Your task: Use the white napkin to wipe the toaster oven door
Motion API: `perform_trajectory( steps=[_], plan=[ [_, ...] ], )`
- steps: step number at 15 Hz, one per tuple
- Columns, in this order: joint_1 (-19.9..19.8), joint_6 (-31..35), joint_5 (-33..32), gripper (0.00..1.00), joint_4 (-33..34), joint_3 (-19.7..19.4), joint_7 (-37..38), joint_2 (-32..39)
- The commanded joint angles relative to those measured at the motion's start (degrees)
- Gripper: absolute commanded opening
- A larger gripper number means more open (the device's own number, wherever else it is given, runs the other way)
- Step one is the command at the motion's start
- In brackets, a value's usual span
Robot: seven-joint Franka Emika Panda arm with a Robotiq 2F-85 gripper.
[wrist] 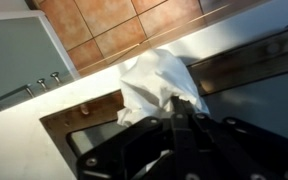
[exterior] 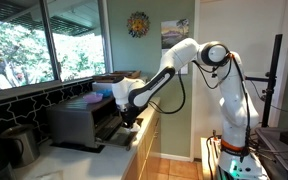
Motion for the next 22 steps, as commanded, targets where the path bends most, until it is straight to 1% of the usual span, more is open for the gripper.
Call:
perform_trajectory(
  steps=[1,6,7,9,14,18,22],
  plan=[
    [0.52,2.95,6.72,0.0,-0.09,1.69,-10.41,-0.01],
    [0.0,6.94,15.64,0.0,-0.49,3.13,-27.12,-0.54],
    [0.75,6.13,13.15,0.0,-0.01,2.03,-24.55,-0.31],
    [1.82,5.56,4.99,0.0,0.24,-1.13,-14.89,-0.11],
    [1.12,3.49,-5.88,0.0,0.38,-6.38,-2.34,1.08],
    [1.0,1.24,-13.61,0.0,0.88,-9.28,9.19,2.15],
    [0.66,-1.85,-21.77,0.0,1.5,-10.63,21.36,3.69]
  ],
)
